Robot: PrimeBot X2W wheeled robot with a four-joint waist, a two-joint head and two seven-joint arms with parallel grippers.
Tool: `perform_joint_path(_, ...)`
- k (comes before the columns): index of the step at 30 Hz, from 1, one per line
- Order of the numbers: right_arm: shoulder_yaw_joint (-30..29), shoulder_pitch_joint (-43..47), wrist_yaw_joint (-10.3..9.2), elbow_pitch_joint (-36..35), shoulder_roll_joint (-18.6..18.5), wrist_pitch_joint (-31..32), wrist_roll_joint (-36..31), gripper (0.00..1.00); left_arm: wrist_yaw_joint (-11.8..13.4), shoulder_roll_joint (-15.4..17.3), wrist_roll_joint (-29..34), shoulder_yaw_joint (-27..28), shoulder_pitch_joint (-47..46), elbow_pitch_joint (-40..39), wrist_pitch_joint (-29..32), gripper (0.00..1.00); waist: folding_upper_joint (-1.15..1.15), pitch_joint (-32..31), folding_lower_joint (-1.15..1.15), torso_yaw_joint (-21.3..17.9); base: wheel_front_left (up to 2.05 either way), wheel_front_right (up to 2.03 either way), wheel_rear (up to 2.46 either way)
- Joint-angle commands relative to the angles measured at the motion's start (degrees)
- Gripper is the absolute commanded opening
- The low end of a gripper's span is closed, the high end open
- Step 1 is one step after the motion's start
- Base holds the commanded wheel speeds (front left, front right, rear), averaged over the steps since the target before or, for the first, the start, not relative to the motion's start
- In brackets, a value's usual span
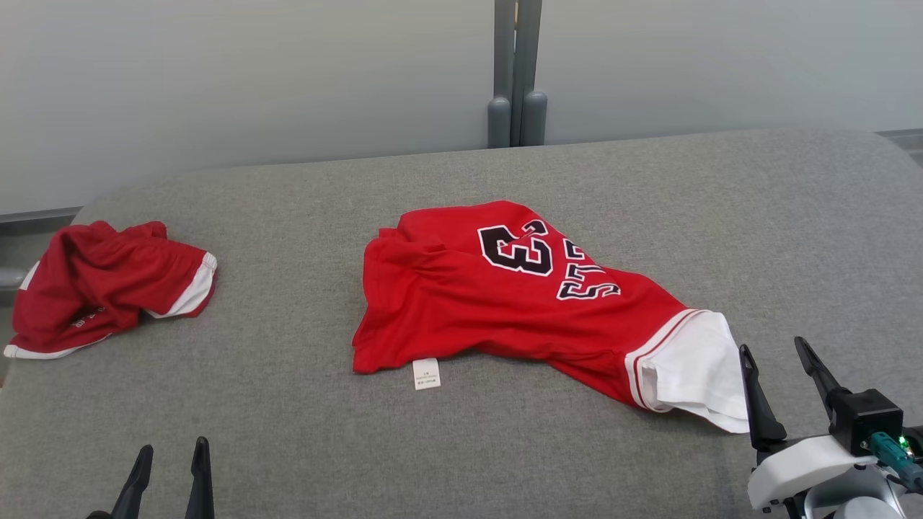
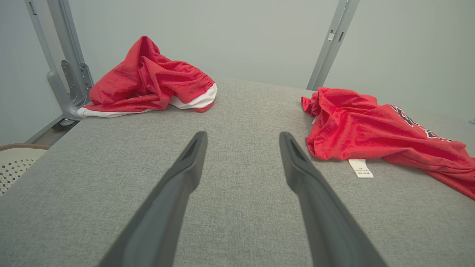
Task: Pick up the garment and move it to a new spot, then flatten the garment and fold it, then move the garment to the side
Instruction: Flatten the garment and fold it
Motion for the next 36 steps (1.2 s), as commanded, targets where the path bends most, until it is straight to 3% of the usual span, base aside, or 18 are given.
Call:
perform_joint_path(1,-0.30,0.39,0.01,-0.23,0.08,-0.17,0.20,1.00,-0.30,0.08,0.69,0.23,-0.53,0.15,-0.01,1.00,0.00,0.10,0.00,0.19,0.00,0.00,0.00)
perform_joint_path(18,0.68,-0.83,0.01,-1.10,0.25,-0.17,0.27,1.00,-0.99,-0.57,0.27,0.68,-1.32,0.61,0.00,1.00,0.00,0.95,0.00,-1.46,0.00,0.00,0.00)
perform_joint_path(21,1.16,-0.29,0.01,1.86,-0.08,0.04,2.00,1.00,-1.00,-0.33,-0.90,-0.50,-1.58,1.44,0.70,1.00,0.00,1.08,0.00,-2.19,0.00,0.00,0.00)
perform_joint_path(27,5.28,-4.38,-0.03,4.62,-5.32,11.94,5.10,1.00,-0.72,1.54,-4.37,-3.42,-3.91,0.02,10.83,1.00,0.00,2.41,0.00,-3.63,0.00,0.00,0.00)
perform_joint_path(33,10.71,-8.08,-0.02,2.87,-10.19,25.90,10.53,1.00,2.98,0.21,-8.12,-6.00,-8.48,-3.85,26.63,1.00,0.00,6.62,0.00,-3.59,0.00,0.00,0.00)
perform_joint_path(36,13.27,-8.67,-0.02,1.95,-12.38,30.32,13.45,1.00,4.66,-0.39,-7.71,-7.69,-11.79,-5.58,31.53,1.00,0.00,8.86,0.00,-3.14,0.00,0.00,0.00)
